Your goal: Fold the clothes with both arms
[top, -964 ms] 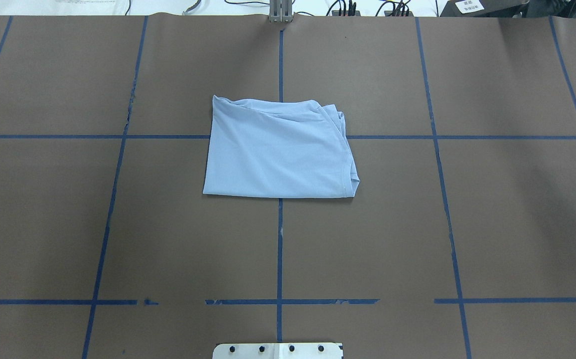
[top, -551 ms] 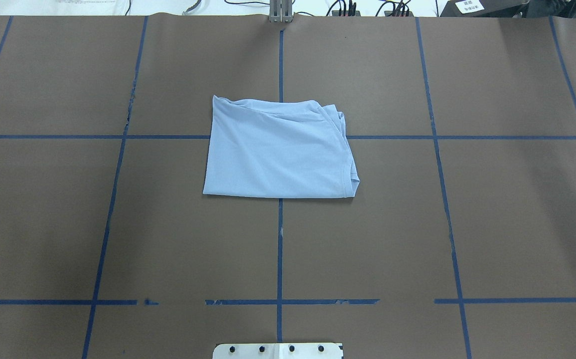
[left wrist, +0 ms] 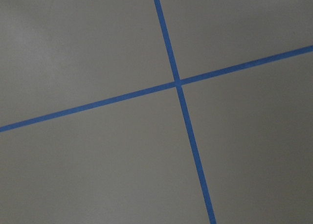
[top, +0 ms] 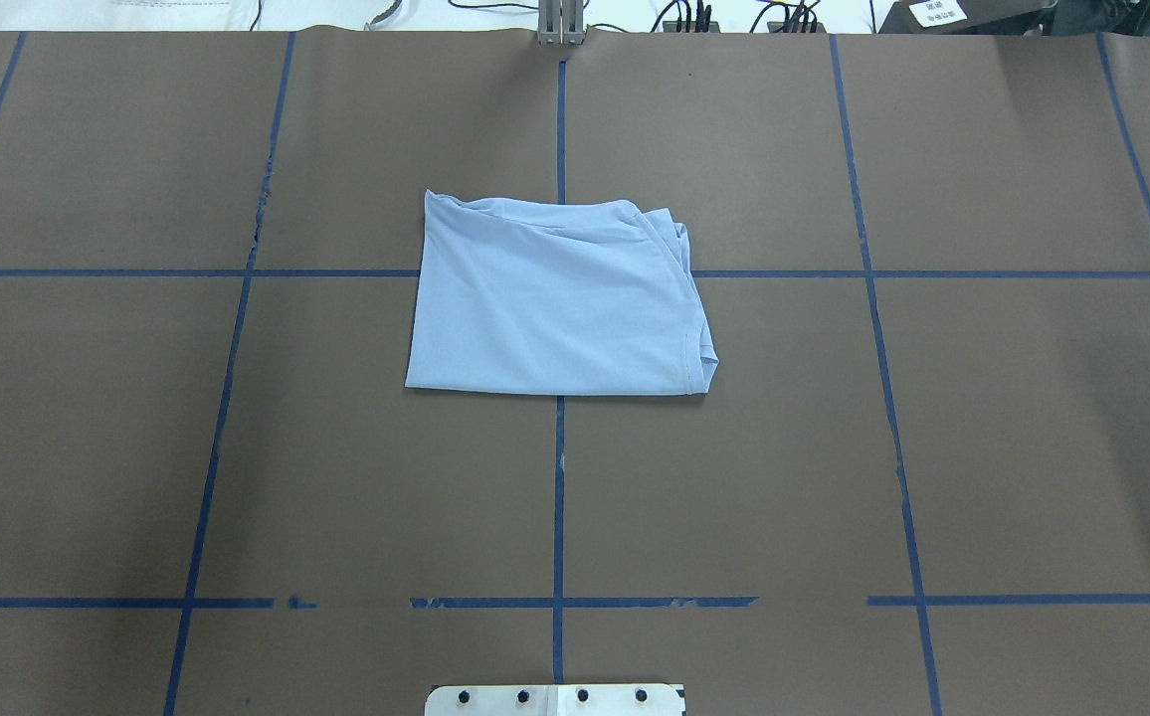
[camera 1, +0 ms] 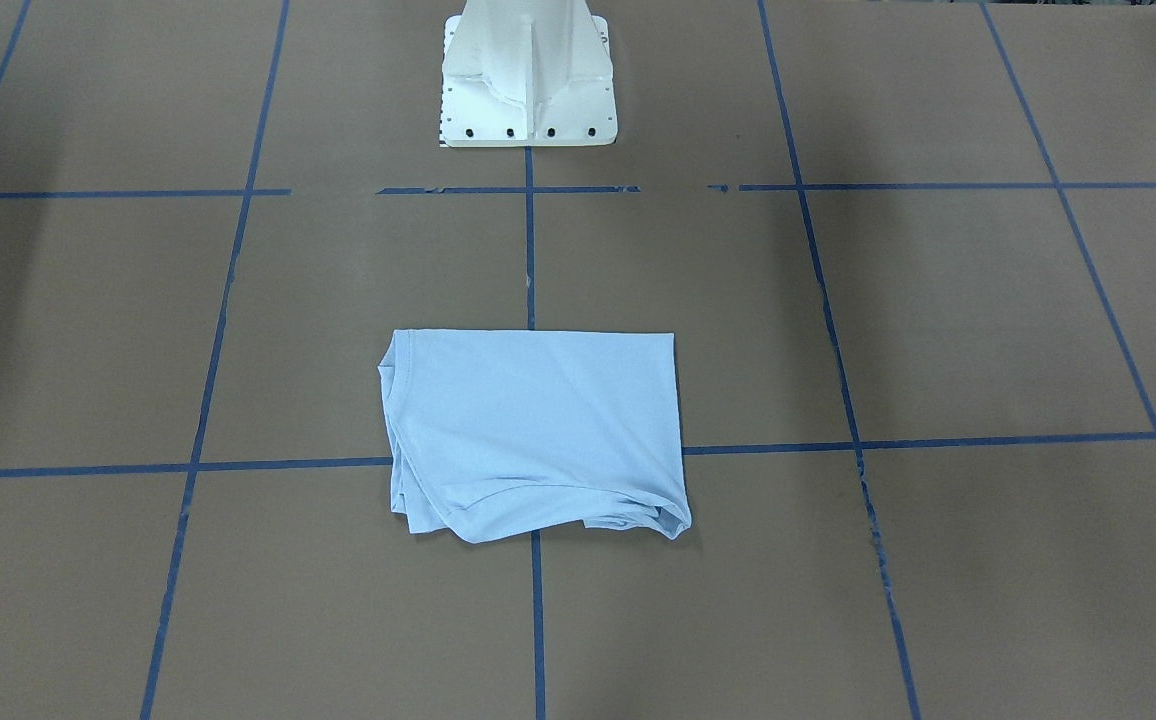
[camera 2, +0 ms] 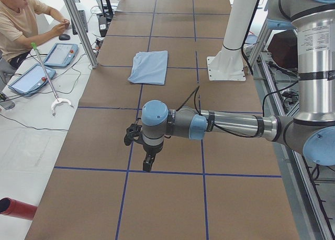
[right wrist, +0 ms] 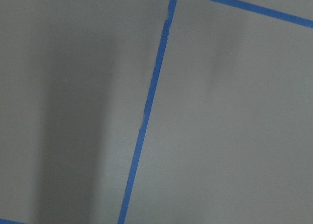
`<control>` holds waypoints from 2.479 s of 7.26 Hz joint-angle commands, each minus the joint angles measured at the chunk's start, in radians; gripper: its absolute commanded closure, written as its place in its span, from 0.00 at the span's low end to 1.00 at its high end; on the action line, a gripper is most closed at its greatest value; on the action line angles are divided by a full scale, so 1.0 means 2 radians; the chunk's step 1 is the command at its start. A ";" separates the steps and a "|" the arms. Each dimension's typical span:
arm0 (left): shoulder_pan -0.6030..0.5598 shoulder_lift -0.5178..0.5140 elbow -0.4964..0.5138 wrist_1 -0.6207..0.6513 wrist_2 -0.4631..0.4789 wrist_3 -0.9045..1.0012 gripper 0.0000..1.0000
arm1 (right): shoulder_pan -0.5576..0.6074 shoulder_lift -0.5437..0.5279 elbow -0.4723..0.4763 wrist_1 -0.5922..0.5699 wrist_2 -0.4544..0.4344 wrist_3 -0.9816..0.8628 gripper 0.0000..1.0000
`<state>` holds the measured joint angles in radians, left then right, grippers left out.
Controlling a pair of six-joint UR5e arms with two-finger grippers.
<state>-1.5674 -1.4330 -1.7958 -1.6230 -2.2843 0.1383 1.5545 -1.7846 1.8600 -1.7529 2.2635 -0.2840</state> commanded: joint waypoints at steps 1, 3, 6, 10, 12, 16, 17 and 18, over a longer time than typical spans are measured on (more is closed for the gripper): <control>0.001 -0.003 0.004 -0.001 -0.001 -0.002 0.00 | -0.002 0.004 -0.006 0.030 0.000 -0.008 0.00; 0.004 -0.005 0.004 -0.046 0.002 -0.005 0.00 | -0.002 0.005 -0.010 0.043 0.003 -0.005 0.00; 0.002 0.005 0.015 -0.048 -0.008 -0.005 0.00 | -0.002 -0.004 -0.014 0.042 0.041 0.059 0.00; 0.002 0.011 0.037 -0.046 -0.061 -0.005 0.00 | -0.002 -0.003 -0.013 0.044 0.014 0.100 0.00; 0.003 0.010 0.040 -0.046 -0.058 -0.006 0.00 | -0.002 -0.003 -0.013 0.044 0.013 0.099 0.00; 0.001 0.012 0.020 0.005 -0.054 -0.001 0.00 | -0.002 0.000 -0.013 0.044 0.013 0.099 0.00; 0.001 0.009 0.020 0.002 -0.054 -0.002 0.00 | -0.002 0.001 -0.012 0.045 0.015 0.098 0.00; 0.001 0.006 0.021 0.001 -0.055 -0.002 0.00 | -0.002 0.000 -0.011 0.044 0.016 0.098 0.00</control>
<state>-1.5649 -1.4133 -1.7538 -1.6194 -2.3939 0.1355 1.5509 -1.7844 1.8362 -1.6637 2.2925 -0.0867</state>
